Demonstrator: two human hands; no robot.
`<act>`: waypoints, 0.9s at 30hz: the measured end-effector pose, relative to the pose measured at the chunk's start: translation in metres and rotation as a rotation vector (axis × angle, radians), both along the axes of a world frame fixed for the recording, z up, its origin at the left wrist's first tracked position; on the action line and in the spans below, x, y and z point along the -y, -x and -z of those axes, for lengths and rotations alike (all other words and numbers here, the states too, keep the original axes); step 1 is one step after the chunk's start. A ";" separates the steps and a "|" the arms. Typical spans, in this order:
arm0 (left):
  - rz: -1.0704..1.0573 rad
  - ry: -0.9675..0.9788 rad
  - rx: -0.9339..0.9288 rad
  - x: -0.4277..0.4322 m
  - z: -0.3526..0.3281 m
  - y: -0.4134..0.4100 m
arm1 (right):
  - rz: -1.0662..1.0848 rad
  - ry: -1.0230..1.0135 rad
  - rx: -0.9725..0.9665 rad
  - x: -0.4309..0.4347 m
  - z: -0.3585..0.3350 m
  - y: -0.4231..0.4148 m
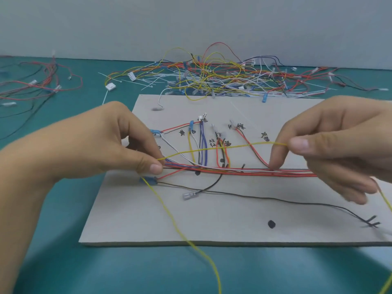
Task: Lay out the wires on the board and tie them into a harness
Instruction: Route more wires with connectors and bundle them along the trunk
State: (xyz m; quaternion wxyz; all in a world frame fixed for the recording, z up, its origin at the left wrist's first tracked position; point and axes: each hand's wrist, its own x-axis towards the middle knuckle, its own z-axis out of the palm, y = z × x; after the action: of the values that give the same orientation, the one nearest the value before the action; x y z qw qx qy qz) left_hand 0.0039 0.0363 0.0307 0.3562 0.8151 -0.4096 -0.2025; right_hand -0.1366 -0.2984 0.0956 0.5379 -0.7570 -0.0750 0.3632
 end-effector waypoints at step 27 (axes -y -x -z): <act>-0.156 0.032 0.255 0.051 0.016 0.030 | 0.290 0.682 0.175 0.001 0.043 -0.019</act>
State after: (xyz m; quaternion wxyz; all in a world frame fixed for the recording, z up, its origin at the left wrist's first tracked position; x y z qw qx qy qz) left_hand -0.0261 -0.0149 0.0146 0.3288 0.8578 -0.3900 -0.0624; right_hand -0.1174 -0.2991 0.0528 0.2925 -0.9234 0.1124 0.2215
